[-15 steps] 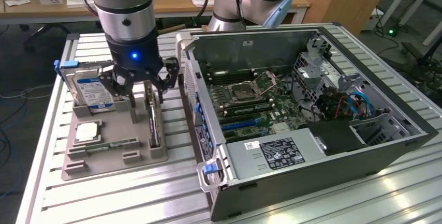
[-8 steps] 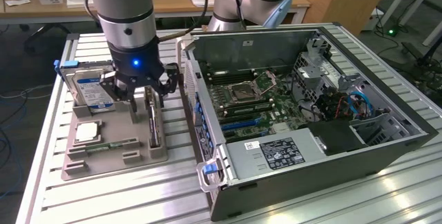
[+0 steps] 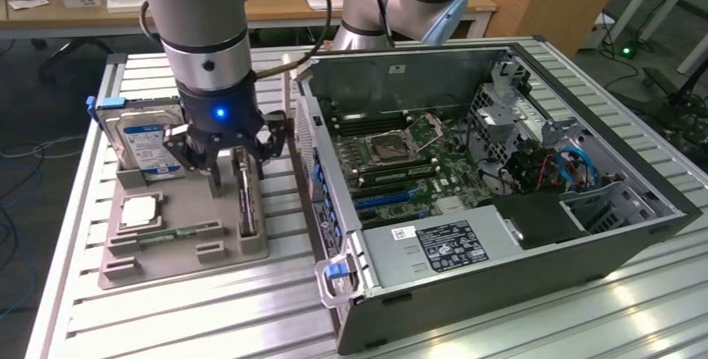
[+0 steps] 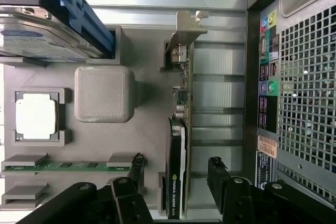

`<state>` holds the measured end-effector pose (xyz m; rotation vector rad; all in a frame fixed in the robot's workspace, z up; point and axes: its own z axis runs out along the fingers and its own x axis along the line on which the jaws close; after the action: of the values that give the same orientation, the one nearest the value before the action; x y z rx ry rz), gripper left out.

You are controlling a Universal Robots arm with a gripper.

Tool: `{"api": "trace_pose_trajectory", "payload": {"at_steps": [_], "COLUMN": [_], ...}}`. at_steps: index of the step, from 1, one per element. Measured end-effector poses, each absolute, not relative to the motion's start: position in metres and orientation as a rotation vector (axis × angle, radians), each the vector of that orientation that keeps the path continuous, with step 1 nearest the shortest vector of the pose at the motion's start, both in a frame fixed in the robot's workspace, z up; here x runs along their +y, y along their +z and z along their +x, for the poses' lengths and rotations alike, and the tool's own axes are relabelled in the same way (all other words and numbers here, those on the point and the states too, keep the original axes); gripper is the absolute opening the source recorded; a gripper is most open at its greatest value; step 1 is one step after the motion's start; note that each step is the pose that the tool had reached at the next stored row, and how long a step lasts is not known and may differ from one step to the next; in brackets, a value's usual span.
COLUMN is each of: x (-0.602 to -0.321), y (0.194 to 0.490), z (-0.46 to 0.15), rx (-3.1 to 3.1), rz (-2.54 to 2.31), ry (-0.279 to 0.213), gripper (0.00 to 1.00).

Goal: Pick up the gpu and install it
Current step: 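Pick up the gpu and move the gpu toward the slot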

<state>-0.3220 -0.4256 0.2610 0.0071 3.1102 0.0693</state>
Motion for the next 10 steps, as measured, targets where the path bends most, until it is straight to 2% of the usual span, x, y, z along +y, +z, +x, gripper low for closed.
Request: {"api": "trace_pose_trajectory", "payload": {"at_steps": [10], "x": [-0.425], "y": [0.243], "z": [-0.321], "rx": [3.109], "rz": [0.03], "ry": [0.069], "gripper": [0.61]}}
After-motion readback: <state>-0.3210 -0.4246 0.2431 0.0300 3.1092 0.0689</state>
